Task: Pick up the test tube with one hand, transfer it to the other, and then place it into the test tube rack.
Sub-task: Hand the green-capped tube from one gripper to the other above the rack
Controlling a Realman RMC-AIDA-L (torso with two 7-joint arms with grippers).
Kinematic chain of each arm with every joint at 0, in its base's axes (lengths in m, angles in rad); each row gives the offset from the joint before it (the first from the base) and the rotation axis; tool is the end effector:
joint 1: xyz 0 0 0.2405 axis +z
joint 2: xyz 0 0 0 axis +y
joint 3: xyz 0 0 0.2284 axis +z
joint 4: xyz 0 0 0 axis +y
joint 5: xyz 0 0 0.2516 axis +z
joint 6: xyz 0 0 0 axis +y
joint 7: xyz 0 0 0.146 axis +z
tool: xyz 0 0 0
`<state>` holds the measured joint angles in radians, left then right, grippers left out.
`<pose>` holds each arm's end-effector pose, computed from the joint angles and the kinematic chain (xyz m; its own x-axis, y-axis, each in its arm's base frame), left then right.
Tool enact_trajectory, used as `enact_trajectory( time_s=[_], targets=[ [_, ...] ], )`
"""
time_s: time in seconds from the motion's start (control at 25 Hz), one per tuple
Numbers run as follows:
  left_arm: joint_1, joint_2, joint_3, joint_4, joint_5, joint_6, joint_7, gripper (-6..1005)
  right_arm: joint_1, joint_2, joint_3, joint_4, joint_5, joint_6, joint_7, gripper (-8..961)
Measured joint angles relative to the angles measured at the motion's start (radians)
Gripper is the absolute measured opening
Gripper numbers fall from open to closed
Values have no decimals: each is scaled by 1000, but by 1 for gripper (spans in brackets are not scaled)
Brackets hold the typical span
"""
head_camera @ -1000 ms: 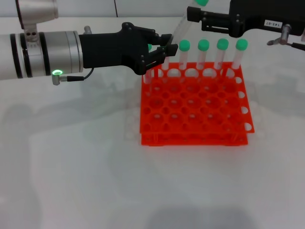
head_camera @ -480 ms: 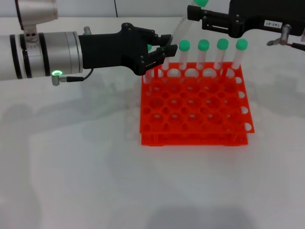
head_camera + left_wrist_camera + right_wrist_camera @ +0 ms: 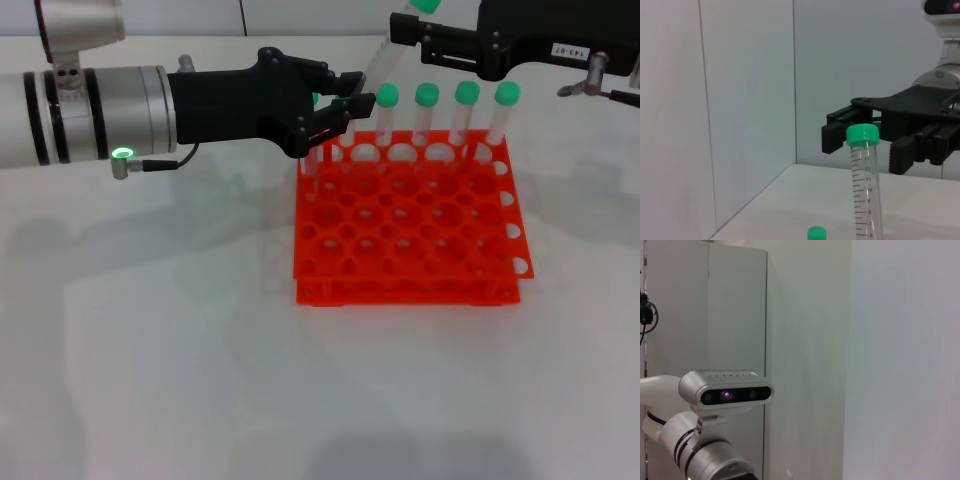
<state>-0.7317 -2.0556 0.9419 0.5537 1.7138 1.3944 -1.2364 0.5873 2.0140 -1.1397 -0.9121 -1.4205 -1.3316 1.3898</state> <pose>-0.1737 0.4080 -0.0158 0.8388 0.0704 0.5399 0.2149 -0.9539 -0.2095 0.1281 0.4169 0.0499 0.7675 0.0606 -0.6382 -0.1991 -0.9237 -0.3273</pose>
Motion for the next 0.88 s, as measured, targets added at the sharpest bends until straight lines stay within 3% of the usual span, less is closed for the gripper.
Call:
enact_trajectory(
  time_s=[0.32,0.88],
  targets=[
    [1,-1,0,0,0,2,2,317,4,0,0,3,0,1,3,397],
    [5,-4,-2,0,-3,10,12,322,8,-2,7,7,2,-1,17,294]
  ],
)
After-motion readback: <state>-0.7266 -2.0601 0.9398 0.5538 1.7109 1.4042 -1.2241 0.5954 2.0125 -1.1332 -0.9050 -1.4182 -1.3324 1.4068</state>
